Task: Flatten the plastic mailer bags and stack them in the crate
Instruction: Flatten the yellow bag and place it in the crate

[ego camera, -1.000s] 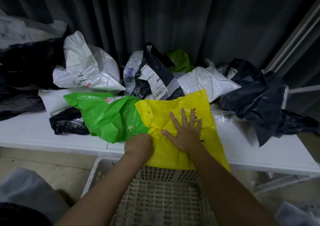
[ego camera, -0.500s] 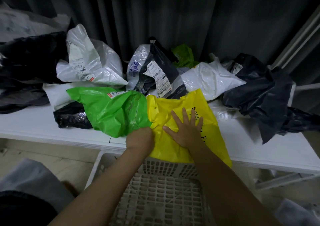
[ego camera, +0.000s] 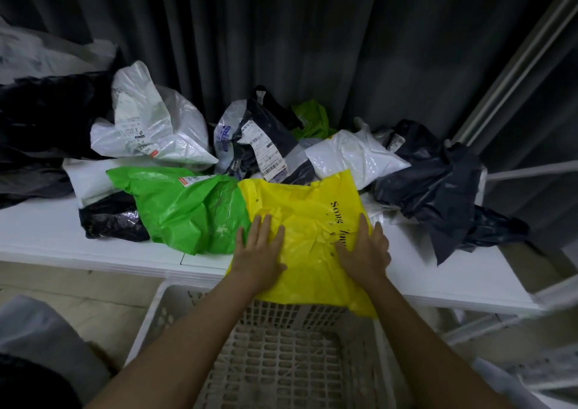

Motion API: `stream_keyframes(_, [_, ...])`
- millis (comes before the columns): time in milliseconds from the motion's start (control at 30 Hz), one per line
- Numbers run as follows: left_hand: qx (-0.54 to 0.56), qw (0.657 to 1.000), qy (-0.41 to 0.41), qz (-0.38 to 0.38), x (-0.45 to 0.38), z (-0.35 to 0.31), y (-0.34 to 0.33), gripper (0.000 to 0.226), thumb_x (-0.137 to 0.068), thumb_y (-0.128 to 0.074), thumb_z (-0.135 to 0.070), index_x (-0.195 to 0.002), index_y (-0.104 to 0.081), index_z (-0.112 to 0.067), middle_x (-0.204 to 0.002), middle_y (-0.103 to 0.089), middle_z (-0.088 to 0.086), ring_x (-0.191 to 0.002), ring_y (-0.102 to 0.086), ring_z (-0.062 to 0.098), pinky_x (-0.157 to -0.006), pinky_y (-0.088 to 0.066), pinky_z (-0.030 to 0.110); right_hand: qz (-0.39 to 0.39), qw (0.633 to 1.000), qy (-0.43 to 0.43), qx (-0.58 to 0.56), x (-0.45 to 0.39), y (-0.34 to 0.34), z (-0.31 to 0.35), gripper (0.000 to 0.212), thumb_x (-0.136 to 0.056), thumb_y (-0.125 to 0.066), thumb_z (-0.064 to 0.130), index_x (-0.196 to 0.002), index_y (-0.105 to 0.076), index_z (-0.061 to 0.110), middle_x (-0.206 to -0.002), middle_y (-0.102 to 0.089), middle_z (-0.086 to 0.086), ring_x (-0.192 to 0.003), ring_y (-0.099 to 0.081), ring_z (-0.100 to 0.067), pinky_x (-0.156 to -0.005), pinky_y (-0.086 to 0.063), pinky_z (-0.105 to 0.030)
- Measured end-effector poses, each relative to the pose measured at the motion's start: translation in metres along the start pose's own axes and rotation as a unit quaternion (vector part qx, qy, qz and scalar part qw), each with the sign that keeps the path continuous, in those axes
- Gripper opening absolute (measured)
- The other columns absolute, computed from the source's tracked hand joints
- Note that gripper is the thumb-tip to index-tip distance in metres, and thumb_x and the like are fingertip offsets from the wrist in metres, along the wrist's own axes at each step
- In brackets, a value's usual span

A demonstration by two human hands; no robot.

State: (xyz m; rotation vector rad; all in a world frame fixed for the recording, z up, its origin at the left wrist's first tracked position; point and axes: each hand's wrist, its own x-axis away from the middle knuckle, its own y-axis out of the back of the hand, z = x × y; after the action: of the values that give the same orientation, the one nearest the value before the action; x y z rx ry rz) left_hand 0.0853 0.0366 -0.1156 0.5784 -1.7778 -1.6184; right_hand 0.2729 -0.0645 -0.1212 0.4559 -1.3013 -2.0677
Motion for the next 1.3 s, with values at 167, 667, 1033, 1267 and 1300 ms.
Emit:
stream_keyframes(167, [0.076, 0.990, 0.007, -0.115, 0.006, 0.007, -0.004, 0.102, -0.075, -0.059, -0.069, -0.152, -0.020, -0.014, -0.158, -0.011, 0.019, -0.144, -0.014, 0.040, -0.110, -0.020, 0.060, -0.065, 0.994, -0.004, -0.092, 0.003, 0.003, -0.003, 0.064, -0.087, -0.060, 0.013, -0.144, -0.032, 0.016, -0.130, -0.043, -0.017, -0.120, -0.038, -0.037, -0.095, -0.034, -0.045])
stream_keyframes(667, [0.086, 0.996, 0.032, -0.010, 0.004, 0.090, 0.004, 0.125, -0.041, 0.030, -0.091, -0.151, 0.010, -0.034, -0.156, 0.027, -0.003, -0.140, 0.031, 0.019, -0.113, 0.000, 0.060, -0.140, 0.976, 0.033, -0.161, 0.019, 0.006, 0.002, 0.011, -0.094, -0.040, 0.006, -0.102, -0.048, 0.009, -0.076, -0.055, -0.011, -0.066, -0.050, -0.029, -0.049, -0.026, -0.028])
stream_keyframes(1033, [0.090, 0.979, 0.000, -0.184, 0.010, 0.042, 0.002, 0.041, -0.097, -0.038, -0.041, -0.108, -0.065, -0.013, -0.106, -0.059, 0.008, -0.100, -0.055, 0.030, -0.083, -0.041, 0.039, -0.186, 0.960, 0.037, -0.205, 0.029, 0.009, -0.002, 0.033, -0.084, -0.030, 0.026, -0.108, -0.048, 0.010, -0.076, -0.057, -0.009, -0.065, -0.051, -0.028, -0.056, -0.035, -0.032])
stream_keyframes(1267, [0.271, 0.948, 0.069, -0.154, 0.009, 0.034, 0.010, 0.025, -0.101, -0.039, -0.024, -0.084, -0.050, -0.010, -0.082, -0.053, 0.009, -0.076, -0.055, 0.030, -0.060, -0.034, 0.033, -0.139, 0.977, 0.028, -0.157, 0.031, 0.017, -0.019, 0.007, -0.095, -0.039, 0.009, -0.100, -0.043, 0.012, -0.070, -0.050, -0.004, -0.062, -0.048, -0.027, -0.053, -0.030, -0.032])
stream_keyframes(1300, [0.289, 0.941, 0.086, -0.154, 0.012, 0.037, 0.009, 0.025, -0.100, -0.040, -0.023, -0.080, -0.047, -0.010, -0.078, -0.051, 0.008, -0.072, -0.052, 0.028, -0.059, -0.033, 0.032, -0.131, 0.981, 0.023, -0.138, 0.030, 0.015, -0.021, 0.008, -0.095, -0.040, 0.005, -0.100, -0.042, 0.011, -0.068, -0.048, -0.005, -0.062, -0.048, -0.029, -0.052, -0.028, -0.032])
